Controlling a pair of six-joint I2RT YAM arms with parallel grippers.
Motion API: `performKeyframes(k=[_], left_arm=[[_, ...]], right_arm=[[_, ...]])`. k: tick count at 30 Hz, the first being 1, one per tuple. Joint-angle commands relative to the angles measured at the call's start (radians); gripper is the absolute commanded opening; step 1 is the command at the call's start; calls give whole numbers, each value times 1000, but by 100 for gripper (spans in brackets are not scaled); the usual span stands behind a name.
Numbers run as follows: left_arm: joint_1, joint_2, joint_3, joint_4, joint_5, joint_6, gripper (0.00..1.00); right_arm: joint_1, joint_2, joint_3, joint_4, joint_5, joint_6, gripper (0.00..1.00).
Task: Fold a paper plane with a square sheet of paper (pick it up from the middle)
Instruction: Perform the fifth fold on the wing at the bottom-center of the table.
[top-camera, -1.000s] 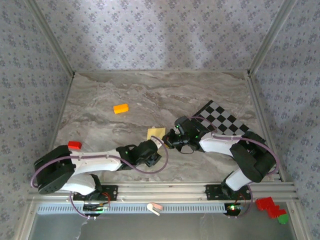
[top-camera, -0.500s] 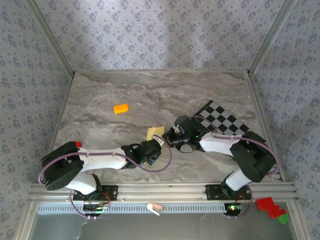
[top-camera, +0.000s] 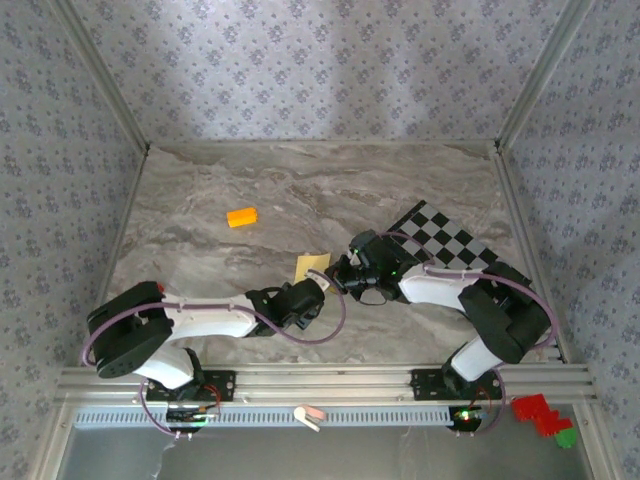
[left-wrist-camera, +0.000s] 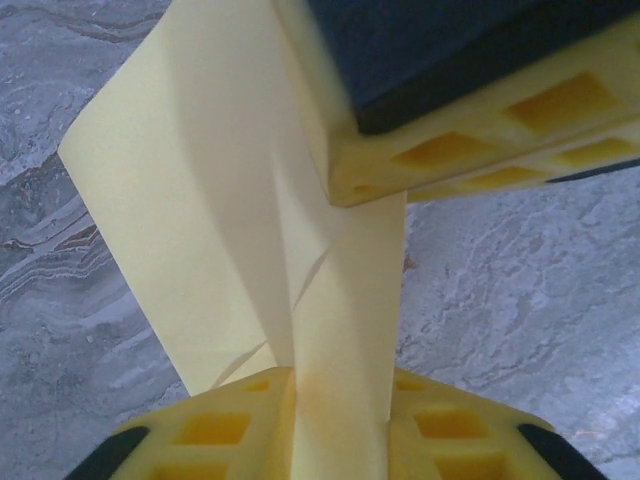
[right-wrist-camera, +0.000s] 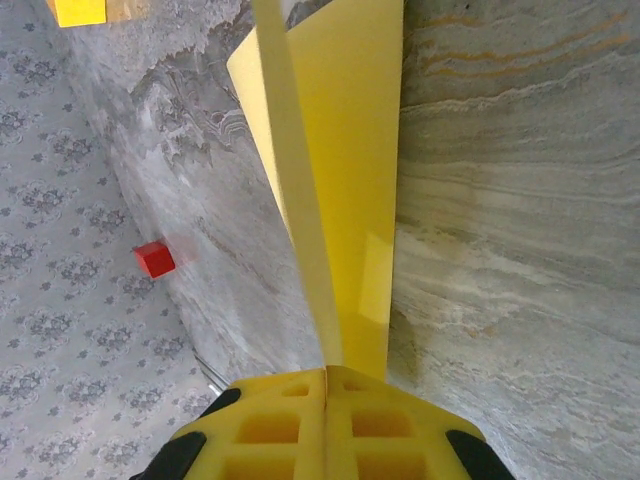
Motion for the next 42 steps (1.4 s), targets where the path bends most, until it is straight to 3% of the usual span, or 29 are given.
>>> performKeyframes(k=[1,9,17,22,35,42], left_arm=[[-6,17,28,10,-11,-9,22],[-6,29,19,29,19,-40,12],[-6,-1,18,25,32,-59,23],[-4,-35,16,24,39,-60,24],[31,-22,-5,51,72,-76,9],[70,-45,-54,106,157,-95,4]], right_arm=[[0,15,-13,12,-13,8,1],[-1,27,-16,29,-16,11,4],[-6,26,-22,23,-14,8,4],[-6,25,-25,22,-10,6,3],[-3,26,-26,35,-12,11,5],[-22,2,-34,30,-15,2,20]])
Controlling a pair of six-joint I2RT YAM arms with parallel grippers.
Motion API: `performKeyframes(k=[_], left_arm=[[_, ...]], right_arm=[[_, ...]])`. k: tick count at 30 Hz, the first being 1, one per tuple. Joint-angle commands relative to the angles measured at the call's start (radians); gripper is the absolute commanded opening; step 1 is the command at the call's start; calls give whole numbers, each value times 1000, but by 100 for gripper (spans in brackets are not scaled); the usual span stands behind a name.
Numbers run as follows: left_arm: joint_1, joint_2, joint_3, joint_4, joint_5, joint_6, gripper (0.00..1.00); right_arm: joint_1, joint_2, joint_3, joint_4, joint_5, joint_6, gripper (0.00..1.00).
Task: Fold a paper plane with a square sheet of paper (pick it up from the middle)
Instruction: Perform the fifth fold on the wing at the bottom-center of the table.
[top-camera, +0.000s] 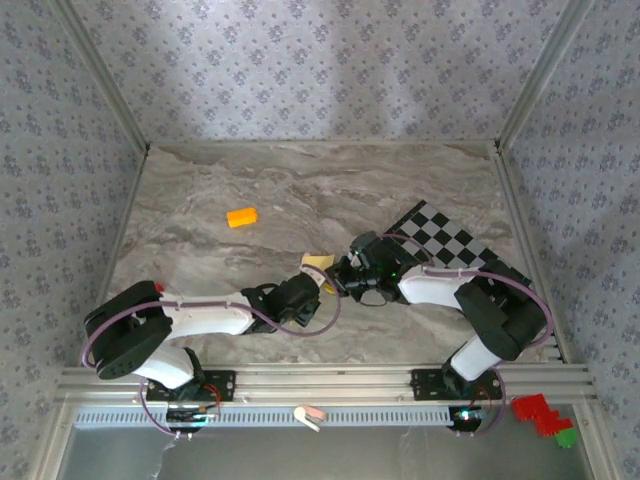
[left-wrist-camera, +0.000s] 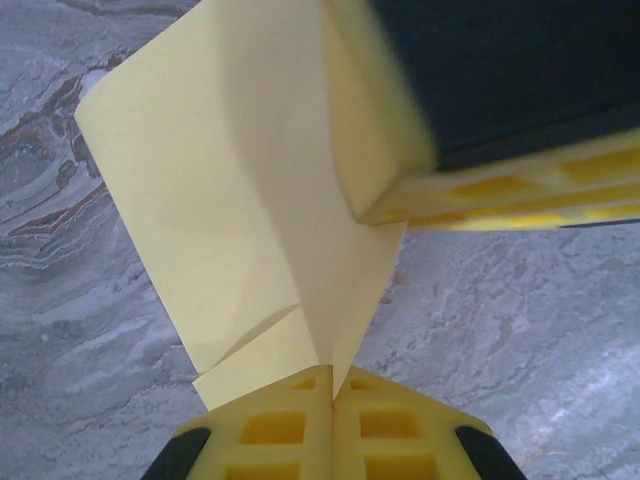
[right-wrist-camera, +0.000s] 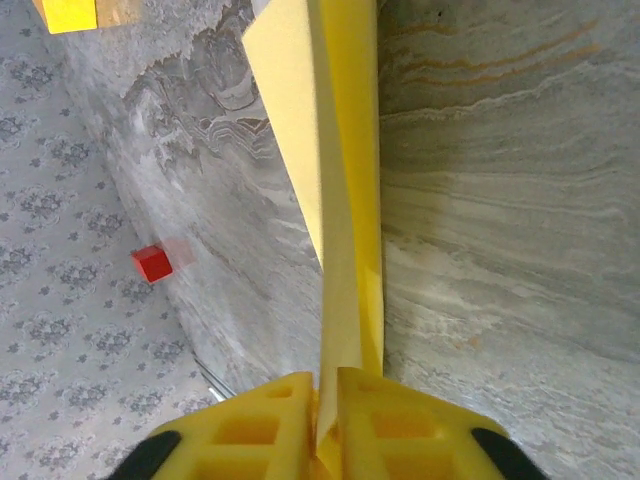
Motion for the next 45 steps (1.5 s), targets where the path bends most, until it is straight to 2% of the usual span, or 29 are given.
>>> performKeyframes(k=[1,6,9,15,18,24,28,34,45], left_arm=[[15,-31,-28,52,56,-23,3],[31,-59,-55,74,96,-48,0],[50,-85,-71,100,168,-75,0],[102,-107,-115,176,332,-180,0],[128,-109,-140,226,398,-230,0],[171,-115,-181,316,523,-317,0],[211,-122,-208,386,607,-394,0],[234,-94,-239,471,662,-470,0],[273,-15,-300,647,740,-565,0]], right_arm=[[-17,-23,-13,-14,-12,-8,22],[-50,-93,-11,-84,1,-59,31],[-73,-147,-1,-171,21,-120,32],[-108,-258,76,-437,127,-353,35],[-111,-292,98,-496,172,-464,37],[-68,-271,165,-581,230,-654,44],[-14,-219,220,-641,293,-762,45],[35,-191,233,-649,363,-838,43],[56,-145,238,-618,346,-858,38]])
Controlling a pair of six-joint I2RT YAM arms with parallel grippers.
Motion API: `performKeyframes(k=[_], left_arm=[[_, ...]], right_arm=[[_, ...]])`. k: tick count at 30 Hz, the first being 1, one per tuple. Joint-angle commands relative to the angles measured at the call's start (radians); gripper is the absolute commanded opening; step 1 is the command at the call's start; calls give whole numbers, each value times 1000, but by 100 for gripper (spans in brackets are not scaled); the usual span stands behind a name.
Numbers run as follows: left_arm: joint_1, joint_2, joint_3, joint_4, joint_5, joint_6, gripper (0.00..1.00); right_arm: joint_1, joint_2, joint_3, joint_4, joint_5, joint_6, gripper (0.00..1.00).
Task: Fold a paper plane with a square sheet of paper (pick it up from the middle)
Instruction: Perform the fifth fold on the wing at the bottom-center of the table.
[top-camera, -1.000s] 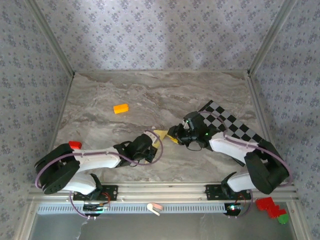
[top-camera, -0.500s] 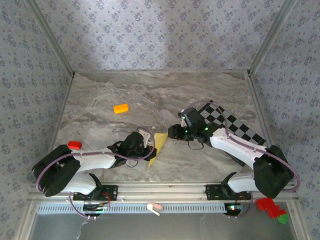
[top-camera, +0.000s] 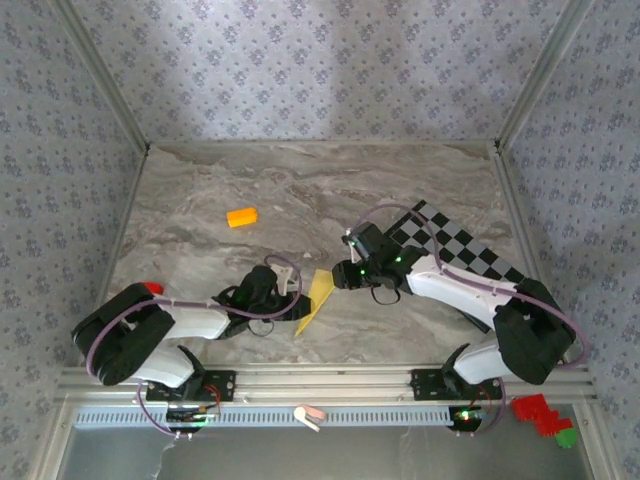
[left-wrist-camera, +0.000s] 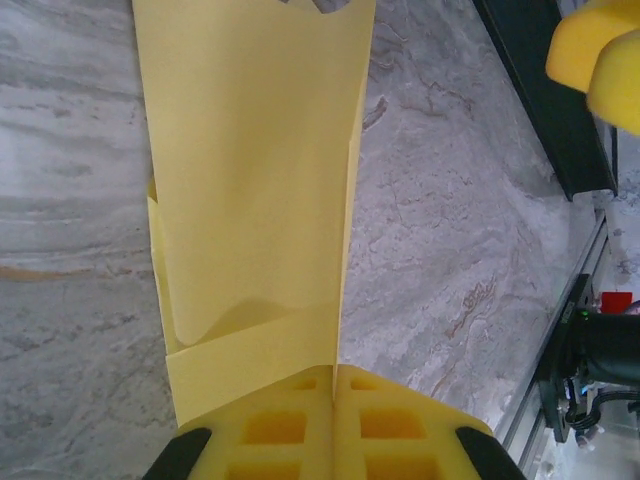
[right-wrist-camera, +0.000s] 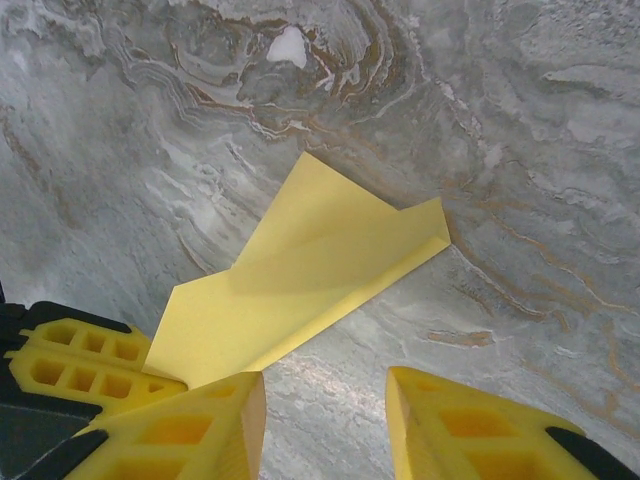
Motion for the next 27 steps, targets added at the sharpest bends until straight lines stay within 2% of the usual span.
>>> performKeyframes(k=[1,11,27], left_arm=[[10,26,-9,107,64,-43,0],[38,96,-24,194,132,-85,0],[84,184,-81,334,163,-157,0]], right_arm=[[10,16,25,-5,18,-27,37],[34,31,28,2,27,-51,36],[80,116,79,-4,36,-84,32]])
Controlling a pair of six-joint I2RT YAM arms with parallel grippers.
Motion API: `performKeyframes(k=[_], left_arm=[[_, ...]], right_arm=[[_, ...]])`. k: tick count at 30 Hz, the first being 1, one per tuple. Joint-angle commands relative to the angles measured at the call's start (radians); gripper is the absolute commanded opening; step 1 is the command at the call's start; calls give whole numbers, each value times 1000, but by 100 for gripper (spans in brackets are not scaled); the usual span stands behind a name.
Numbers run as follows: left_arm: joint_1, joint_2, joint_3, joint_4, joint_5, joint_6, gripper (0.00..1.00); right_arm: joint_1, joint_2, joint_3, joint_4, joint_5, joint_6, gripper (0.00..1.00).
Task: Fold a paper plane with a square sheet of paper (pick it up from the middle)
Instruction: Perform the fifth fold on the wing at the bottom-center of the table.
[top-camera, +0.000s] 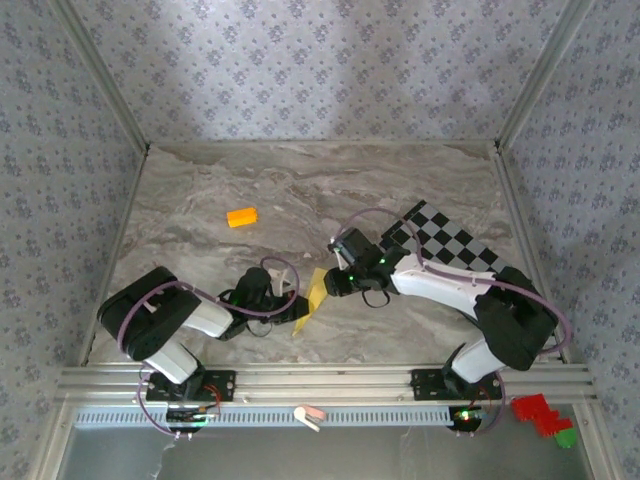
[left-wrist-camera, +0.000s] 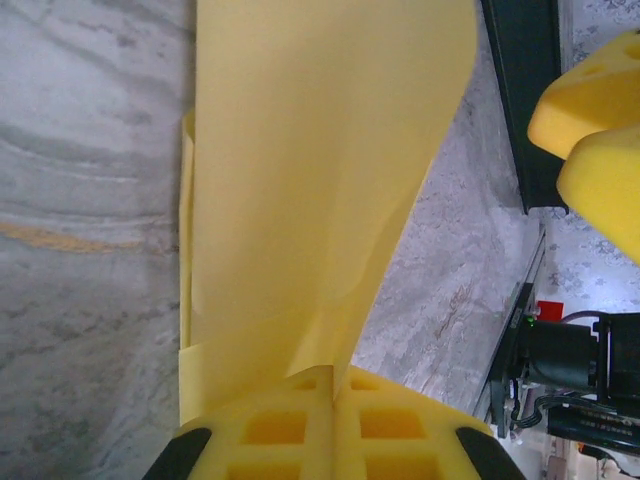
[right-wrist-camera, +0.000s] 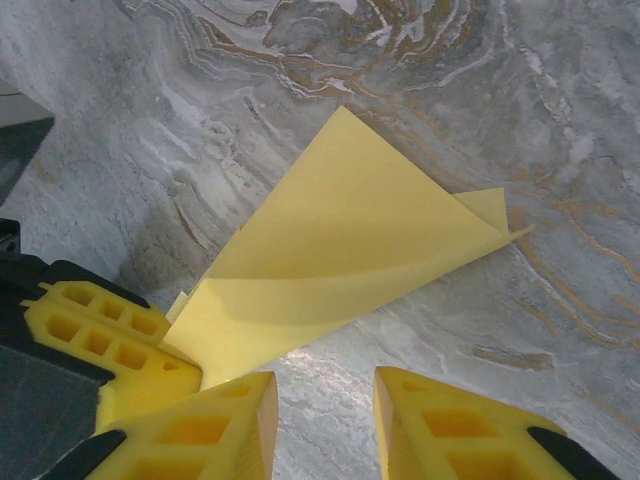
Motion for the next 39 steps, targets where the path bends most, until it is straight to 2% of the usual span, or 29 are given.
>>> performKeyframes(k=[1,9,20,39], left_arm=[[14,22,-18,77,28,-21,0],[19,15,-8,88,50,-25,0],[-23,-29,-1,123,54,-69,0],[-6,173,-29,372,92,-195,0]], right_arm=[[14,22,39,-11,20,-22,31],[17,38,56,-20,13,-23,30],[-7,-51,18,-3,-1,-41,31],[35,2,11,16,3,-75,28]])
